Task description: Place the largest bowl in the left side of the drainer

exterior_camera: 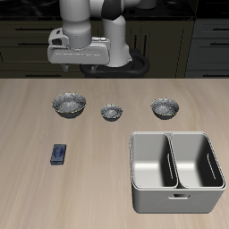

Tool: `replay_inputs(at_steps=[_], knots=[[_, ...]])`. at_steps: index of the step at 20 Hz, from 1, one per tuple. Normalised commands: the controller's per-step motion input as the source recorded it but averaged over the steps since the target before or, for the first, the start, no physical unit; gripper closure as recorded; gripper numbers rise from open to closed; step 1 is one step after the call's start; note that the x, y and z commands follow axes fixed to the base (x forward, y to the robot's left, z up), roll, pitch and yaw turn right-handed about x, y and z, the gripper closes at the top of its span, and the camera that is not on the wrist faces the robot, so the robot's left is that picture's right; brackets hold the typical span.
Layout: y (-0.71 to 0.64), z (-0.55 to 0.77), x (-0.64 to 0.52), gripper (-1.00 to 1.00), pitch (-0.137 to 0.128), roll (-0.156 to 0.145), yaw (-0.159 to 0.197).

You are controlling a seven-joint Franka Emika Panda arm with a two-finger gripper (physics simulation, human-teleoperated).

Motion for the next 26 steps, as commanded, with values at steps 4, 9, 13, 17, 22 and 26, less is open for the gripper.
replay_inputs(at_steps=[4,9,13,17,22,26], knots=[[-0.06,-0.06,0.00,-1.00,-0.020,0.001,0.020],[-0.06,-0.14,-0.07,-1.00,-0.013,0.000,0.018],[-0.11,-0.16,-0.15,-1.00,-0.015,0.025,0.025],[-0.12,-0.27,-0.15,-1.00,0.007,-0.007,0.008],[0.00,-0.22,-0.09,-1.00,-0.002,0.020,0.012],[-0.07,-0.32,0.01,-1.00,0.038,-0.008,-0.040]])
